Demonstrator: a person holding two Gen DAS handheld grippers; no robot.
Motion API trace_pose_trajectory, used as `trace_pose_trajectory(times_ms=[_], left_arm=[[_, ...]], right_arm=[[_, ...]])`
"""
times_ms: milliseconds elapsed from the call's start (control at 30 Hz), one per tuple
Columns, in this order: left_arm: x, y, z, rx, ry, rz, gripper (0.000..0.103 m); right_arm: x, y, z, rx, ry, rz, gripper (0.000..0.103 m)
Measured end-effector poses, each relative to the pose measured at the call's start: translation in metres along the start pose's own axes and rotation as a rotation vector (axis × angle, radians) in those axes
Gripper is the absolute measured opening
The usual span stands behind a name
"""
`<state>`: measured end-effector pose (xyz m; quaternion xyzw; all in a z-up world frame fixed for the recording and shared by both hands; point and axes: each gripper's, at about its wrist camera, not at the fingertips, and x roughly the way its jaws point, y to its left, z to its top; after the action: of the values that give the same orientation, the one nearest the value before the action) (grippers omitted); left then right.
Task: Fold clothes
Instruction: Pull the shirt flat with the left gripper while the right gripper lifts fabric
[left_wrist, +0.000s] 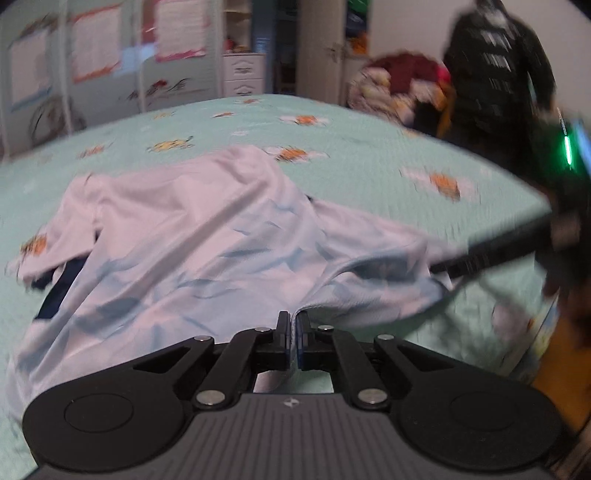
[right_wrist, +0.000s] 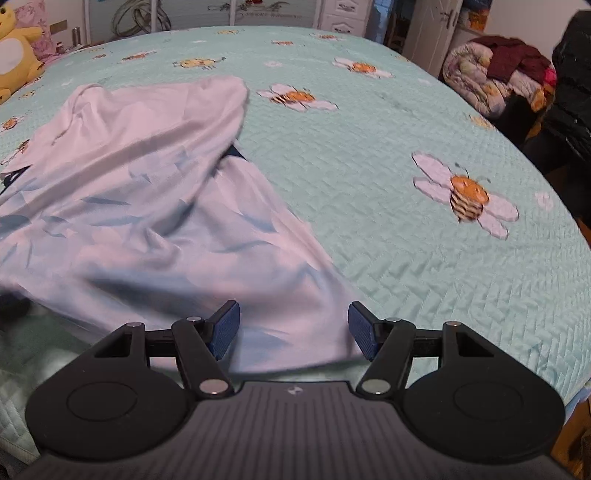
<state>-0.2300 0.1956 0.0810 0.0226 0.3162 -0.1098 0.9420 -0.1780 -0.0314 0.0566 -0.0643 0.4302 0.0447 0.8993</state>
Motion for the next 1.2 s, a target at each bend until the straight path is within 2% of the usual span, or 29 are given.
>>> trace_pose_trajectory(times_ms=[33,133,233,367,567,633,733,867,1000,1100,1200], left_arm=[[-0.004,0.008,0.001,-0.03,-0.005,0.003,0.004],[-0.008,0.027,0.003,-0.059,-0.006,0.112,0.004],[-0.011,0.032,0.001,-0.067,-0.007,0.108,0.004],[-0.016,0.025,0.015,-0.065,-0.046,0.063,0.004],[-0.022,0.013,0.036,-0.062,-0.107,-0.008,0.004],[-0.024,0.009,0.043,-0.061,-0.127,-0.031,0.004],[-0.03,0.005,0.057,-0.079,-0.169,-0.092,0.004],[-0.038,-0.006,0.07,-0.089,-0.208,-0.163,0.004],[-0.041,-0.012,0.073,-0.1,-0.209,-0.196,0.004],[-0.045,-0.01,0.074,-0.106,-0.224,-0.194,0.004],[-0.049,-0.009,0.075,-0.111,-0.239,-0.191,0.004]], right_arm=[[0.003,-0.006,-0.004,0.014,0.008,0.011,0.065],[0.003,-0.022,-0.019,0.06,-0.002,0.068,0.065],[-0.006,-0.033,-0.035,0.081,-0.071,0.127,0.065],[-0.018,-0.019,-0.046,-0.049,-0.166,0.171,0.065],[-0.019,0.027,-0.061,-0.336,-0.283,0.16,0.066],[-0.016,0.036,-0.062,-0.381,-0.304,0.15,0.066],[-0.011,0.043,-0.061,-0.428,-0.326,0.095,0.066],[-0.019,0.048,-0.06,-0.441,-0.373,0.141,0.066],[-0.025,0.058,-0.056,-0.448,-0.433,0.152,0.066],[-0.024,0.062,-0.051,-0.428,-0.45,0.162,0.066],[-0.016,0.058,-0.05,-0.406,-0.467,0.043,0.066]])
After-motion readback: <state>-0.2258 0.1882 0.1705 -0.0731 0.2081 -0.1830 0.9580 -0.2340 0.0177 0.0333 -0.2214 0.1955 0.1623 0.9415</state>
